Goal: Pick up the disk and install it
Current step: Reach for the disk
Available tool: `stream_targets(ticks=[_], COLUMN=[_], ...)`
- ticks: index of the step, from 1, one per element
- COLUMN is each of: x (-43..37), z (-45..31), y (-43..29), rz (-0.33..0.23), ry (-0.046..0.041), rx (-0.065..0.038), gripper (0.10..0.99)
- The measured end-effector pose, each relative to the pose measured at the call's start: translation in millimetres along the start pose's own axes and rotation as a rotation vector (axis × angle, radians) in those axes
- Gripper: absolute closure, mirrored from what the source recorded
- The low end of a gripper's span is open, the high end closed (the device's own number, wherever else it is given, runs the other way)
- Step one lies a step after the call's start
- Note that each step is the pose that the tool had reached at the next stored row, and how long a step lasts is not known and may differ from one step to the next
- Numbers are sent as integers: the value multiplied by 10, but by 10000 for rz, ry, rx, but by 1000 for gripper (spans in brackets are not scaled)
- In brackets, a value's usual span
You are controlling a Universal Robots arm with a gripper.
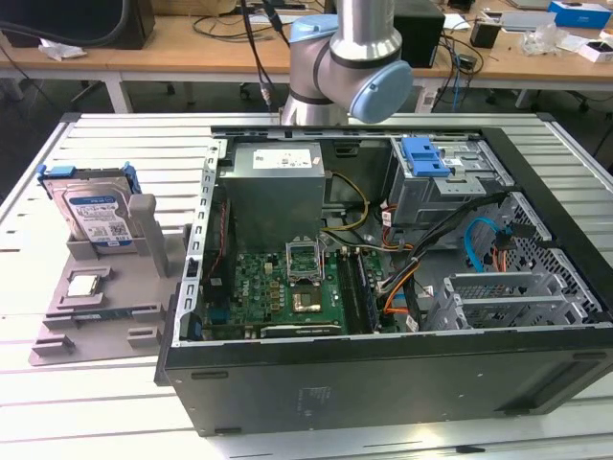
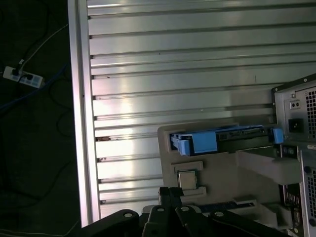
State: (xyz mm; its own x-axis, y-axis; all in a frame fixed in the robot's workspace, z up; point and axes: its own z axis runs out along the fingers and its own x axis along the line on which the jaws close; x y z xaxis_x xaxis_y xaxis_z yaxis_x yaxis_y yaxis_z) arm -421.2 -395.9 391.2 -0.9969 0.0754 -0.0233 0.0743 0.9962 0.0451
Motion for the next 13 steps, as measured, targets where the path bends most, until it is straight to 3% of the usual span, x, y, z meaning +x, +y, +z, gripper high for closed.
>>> stream_targets(ticks=[7, 9, 13], x=[30, -19, -234], z=[0, 1, 8], y=[-2, 2, 17], rz=[-1, 0, 0], ry=[0, 0, 12], rx=[0, 0, 6], gripper=[980, 980, 980])
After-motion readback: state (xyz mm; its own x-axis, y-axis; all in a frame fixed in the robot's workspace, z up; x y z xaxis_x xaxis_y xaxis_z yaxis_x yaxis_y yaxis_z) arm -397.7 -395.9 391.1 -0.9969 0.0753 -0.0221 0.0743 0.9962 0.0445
